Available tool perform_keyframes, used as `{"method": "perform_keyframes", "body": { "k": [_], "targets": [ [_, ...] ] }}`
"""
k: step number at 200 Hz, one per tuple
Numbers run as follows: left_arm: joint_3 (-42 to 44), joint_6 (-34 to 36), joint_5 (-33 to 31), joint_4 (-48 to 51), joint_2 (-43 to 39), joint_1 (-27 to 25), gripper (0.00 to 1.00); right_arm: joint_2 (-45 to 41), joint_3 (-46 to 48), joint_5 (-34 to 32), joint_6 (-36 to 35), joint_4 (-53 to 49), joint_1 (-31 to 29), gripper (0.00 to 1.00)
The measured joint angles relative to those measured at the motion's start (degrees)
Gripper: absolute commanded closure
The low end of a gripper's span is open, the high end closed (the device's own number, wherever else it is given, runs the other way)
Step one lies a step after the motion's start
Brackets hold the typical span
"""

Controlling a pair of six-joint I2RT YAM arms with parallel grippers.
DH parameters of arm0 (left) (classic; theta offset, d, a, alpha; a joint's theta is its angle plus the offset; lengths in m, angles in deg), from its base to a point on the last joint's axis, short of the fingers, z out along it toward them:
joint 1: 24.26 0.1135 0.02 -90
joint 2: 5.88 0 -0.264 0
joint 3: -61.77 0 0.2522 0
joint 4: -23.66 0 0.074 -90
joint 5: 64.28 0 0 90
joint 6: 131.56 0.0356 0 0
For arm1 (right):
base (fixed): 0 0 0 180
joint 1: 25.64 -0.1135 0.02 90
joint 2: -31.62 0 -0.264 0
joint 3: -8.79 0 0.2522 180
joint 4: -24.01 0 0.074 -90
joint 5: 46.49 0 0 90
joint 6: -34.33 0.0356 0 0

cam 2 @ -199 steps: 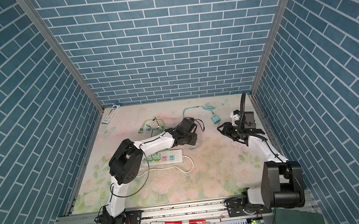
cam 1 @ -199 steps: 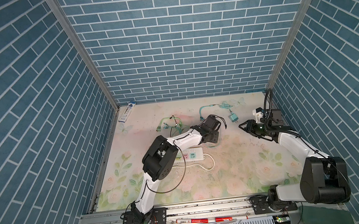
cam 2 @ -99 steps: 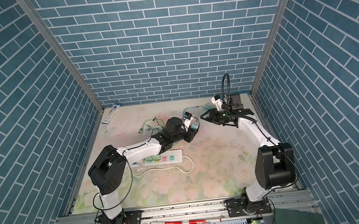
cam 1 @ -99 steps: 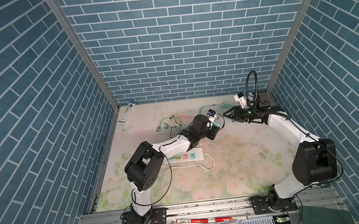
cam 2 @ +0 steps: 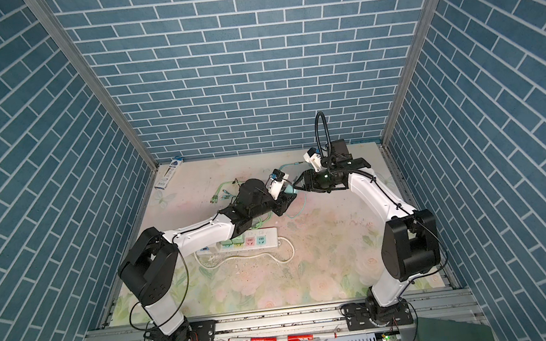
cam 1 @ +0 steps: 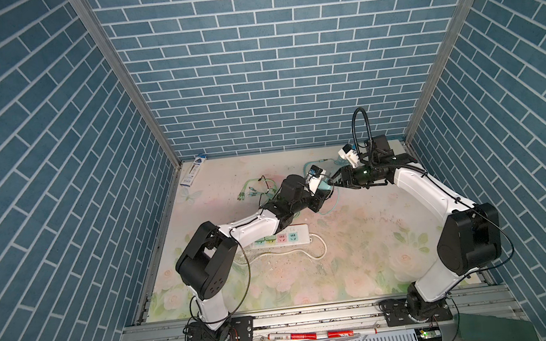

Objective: Insert the plug
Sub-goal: 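Grasp the teal charger with the right gripper while the left gripper opens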

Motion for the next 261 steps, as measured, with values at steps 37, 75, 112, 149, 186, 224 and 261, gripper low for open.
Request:
{"method": "perform_keyframes", "body": {
  "k": [37,75,112,149,186,224,261],
  "targets": [
    [0.9,0.7,1.9,-2.3,0.0,0.0,0.8,1.0,-0.1,1.4,-0.9,-0.6,0.0,0.5],
    [1.2,1.3,3.1,-3.3,0.0,0.0,0.8,2.4,-0.2,2.5,-1.0,-0.8,-0.4,0.53],
    [1.2,1.7,4.2,-3.6,0.0,0.0,0.8,3.5,-0.9,5.1,-1.0,-0.8,-0.6,0.6],
    [1.2,2.0,4.7,-3.4,0.0,0.0,0.8,5.0,-1.7,7.0,-1.2,-1.3,-1.2,0.62],
    [1.2,2.9,5.1,-3.3,0.0,0.0,0.8,5.0,-1.7,7.2,-2.5,-2.6,-1.3,0.63],
    [1.2,3.0,5.9,-3.3,0.0,0.1,0.8,5.0,-1.7,6.9,-4.7,-3.1,-1.2,0.78],
    [1.2,3.0,6.3,-3.3,0.0,0.2,0.7,5.0,-1.7,7.0,-5.0,-3.2,-1.2,0.96]
  ]
}}
